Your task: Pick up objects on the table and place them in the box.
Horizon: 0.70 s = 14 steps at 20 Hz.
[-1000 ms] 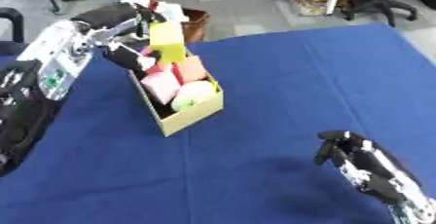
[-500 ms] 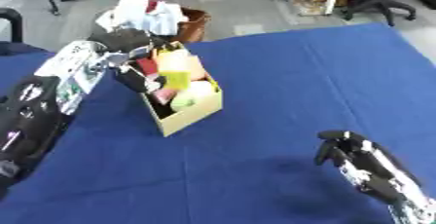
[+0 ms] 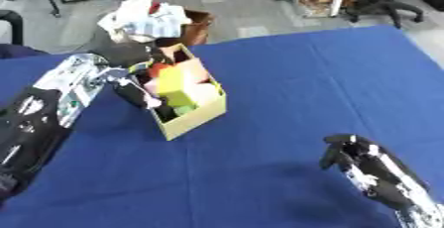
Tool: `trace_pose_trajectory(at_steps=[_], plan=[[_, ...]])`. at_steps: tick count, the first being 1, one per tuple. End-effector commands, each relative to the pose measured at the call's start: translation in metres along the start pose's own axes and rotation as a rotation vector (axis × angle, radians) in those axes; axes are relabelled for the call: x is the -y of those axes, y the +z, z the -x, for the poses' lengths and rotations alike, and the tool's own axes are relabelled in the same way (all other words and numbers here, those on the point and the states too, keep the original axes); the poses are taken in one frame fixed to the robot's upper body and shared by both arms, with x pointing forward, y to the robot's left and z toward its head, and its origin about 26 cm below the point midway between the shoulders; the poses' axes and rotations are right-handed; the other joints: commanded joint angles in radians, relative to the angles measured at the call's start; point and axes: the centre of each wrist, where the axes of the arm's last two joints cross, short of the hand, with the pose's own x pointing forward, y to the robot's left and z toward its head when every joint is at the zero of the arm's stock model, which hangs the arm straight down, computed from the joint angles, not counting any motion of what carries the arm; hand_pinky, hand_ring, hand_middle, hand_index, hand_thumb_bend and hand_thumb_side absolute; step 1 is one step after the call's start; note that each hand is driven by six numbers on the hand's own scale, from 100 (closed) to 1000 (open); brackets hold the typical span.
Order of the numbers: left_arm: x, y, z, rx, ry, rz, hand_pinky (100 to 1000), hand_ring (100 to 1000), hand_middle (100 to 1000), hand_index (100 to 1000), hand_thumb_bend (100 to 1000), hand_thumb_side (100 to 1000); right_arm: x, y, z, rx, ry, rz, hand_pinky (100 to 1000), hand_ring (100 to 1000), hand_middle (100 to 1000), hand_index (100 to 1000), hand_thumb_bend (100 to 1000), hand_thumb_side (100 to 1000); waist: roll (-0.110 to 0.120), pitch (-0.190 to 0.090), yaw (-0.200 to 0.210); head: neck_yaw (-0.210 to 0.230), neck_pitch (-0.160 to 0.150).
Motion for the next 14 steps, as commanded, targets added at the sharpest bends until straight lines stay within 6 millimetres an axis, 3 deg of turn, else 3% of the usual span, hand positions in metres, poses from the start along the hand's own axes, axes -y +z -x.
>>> trace_pose_trajectory(at_steps=[1, 2, 6, 9, 11, 14], plan=[[-0.015, 0.016, 0.018, -0.061, -0.036, -0.043, 845, 787, 859, 948, 467, 710, 0.006, -0.002, -0.005, 0.01, 0.025, -0.004, 570, 577, 537, 782, 100, 432, -0.002, -0.008, 0.002, -0.005, -0.013], [-0.016, 0.019, 0.022, -0.073, -0.029, -0.053, 846, 789, 860, 948, 419, 723, 0.006, -0.002, -0.005, 0.009, 0.025, -0.003, 570, 577, 537, 781, 100, 430, -0.002, -0.008, 0.003, -0.006, -0.012], [-0.022, 0.037, 0.032, -0.108, 0.029, -0.126, 843, 785, 853, 944, 374, 700, 0.007, -0.001, -0.005, 0.008, 0.028, -0.002, 570, 577, 537, 782, 100, 432, -0.001, -0.007, 0.005, -0.009, -0.012], [-0.031, 0.056, 0.036, -0.131, 0.106, -0.229, 822, 762, 814, 929, 187, 595, 0.007, -0.001, -0.006, 0.008, 0.03, 0.002, 570, 577, 537, 781, 100, 432, -0.001, -0.005, 0.007, -0.011, -0.012], [-0.036, 0.07, 0.037, -0.137, 0.178, -0.298, 812, 751, 795, 921, 116, 567, 0.008, -0.001, -0.006, 0.007, 0.031, 0.005, 570, 577, 537, 781, 100, 433, -0.001, -0.005, 0.01, -0.013, -0.012], [-0.038, 0.088, 0.034, -0.122, 0.266, -0.364, 800, 737, 774, 912, 100, 585, 0.008, -0.001, -0.006, 0.005, 0.034, 0.003, 570, 577, 537, 781, 100, 433, 0.0, -0.005, 0.014, -0.012, -0.013]])
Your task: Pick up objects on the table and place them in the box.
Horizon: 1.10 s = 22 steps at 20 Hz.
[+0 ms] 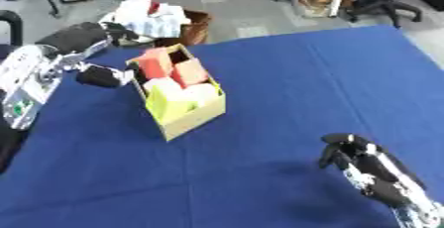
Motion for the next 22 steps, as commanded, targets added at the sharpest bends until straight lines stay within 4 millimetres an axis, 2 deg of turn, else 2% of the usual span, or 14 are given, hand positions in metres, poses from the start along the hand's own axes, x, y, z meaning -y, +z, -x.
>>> trace_pose_trajectory(at_steps=[1, 5, 11, 16, 22], plan=[[-0.028, 0.02, 0.001, 0.005, 0.061, -0.104, 791, 725, 758, 905, 100, 601, 0.007, -0.002, -0.006, 0.008, 0.032, -0.001, 570, 577, 537, 781, 100, 431, -0.001, -0.005, 0.002, -0.007, -0.014], [-0.025, 0.042, -0.003, 0.009, 0.189, -0.179, 779, 701, 729, 890, 100, 620, 0.008, -0.001, -0.006, 0.007, 0.034, 0.008, 570, 577, 537, 781, 100, 429, -0.004, -0.005, 0.009, -0.007, -0.014], [-0.003, 0.076, -0.019, 0.129, 0.48, -0.331, 766, 697, 705, 872, 100, 630, 0.008, -0.001, -0.007, 0.012, 0.032, 0.012, 570, 577, 537, 782, 100, 428, -0.007, -0.005, 0.018, -0.007, -0.021], [0.031, 0.102, -0.028, 0.12, 0.7, -0.438, 737, 678, 677, 844, 100, 660, 0.009, -0.002, -0.008, 0.019, 0.031, 0.019, 569, 576, 537, 783, 100, 431, -0.005, -0.005, 0.024, -0.005, -0.02], [0.075, 0.116, -0.045, 0.097, 0.938, -0.491, 729, 681, 678, 840, 100, 716, 0.008, -0.003, -0.01, 0.029, 0.02, 0.029, 567, 574, 535, 786, 100, 433, -0.006, -0.008, 0.03, 0.026, 0.008]])
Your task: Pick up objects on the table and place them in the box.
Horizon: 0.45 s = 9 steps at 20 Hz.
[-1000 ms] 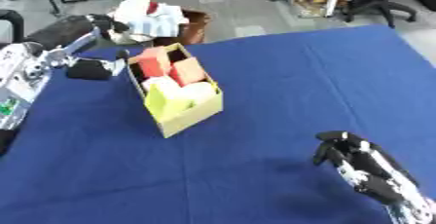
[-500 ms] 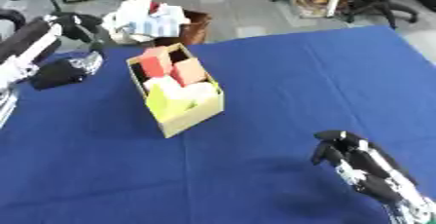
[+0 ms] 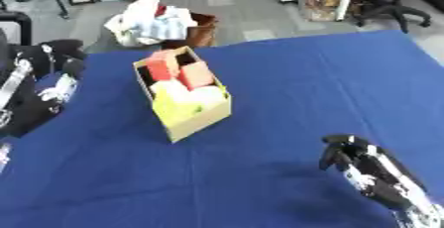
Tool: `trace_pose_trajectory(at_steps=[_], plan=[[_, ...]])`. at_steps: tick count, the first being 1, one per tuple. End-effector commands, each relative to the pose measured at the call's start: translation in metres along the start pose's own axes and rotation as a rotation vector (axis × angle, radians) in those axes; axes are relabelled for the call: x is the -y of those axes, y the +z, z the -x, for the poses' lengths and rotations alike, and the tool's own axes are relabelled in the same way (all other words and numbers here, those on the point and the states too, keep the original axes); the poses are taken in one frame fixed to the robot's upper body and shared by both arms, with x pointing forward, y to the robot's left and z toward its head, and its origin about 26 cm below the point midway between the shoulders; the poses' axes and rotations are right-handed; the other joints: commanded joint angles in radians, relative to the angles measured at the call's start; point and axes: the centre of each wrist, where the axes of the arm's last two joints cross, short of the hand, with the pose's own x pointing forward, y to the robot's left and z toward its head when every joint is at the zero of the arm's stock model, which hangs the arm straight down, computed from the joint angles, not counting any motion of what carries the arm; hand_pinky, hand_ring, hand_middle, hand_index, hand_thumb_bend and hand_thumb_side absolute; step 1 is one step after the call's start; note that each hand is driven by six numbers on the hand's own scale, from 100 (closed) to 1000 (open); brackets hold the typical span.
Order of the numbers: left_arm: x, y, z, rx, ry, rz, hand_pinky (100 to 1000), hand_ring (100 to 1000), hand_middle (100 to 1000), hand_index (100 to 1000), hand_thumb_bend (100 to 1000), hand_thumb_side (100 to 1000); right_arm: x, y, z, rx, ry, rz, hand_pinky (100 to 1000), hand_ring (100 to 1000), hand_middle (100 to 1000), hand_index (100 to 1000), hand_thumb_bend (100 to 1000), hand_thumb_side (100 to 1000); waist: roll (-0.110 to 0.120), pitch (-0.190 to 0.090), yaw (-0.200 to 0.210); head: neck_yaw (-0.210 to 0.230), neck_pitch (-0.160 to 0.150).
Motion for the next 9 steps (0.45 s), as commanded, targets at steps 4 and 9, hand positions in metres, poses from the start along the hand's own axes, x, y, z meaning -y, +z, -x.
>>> trace_pose_trajectory(at_steps=[4, 9], plan=[[0.023, 0.015, 0.008, -0.014, 0.151, -0.039, 724, 678, 679, 839, 100, 774, 0.005, -0.005, -0.009, 0.035, 0.009, 0.011, 565, 571, 533, 790, 100, 434, -0.009, -0.012, 0.005, 0.056, 0.048], [0.04, 0.02, 0.018, -0.064, 0.213, -0.03, 723, 677, 679, 838, 100, 810, 0.004, -0.004, -0.009, 0.036, -0.003, 0.017, 565, 570, 531, 793, 100, 436, -0.013, -0.014, 0.008, 0.101, 0.097]])
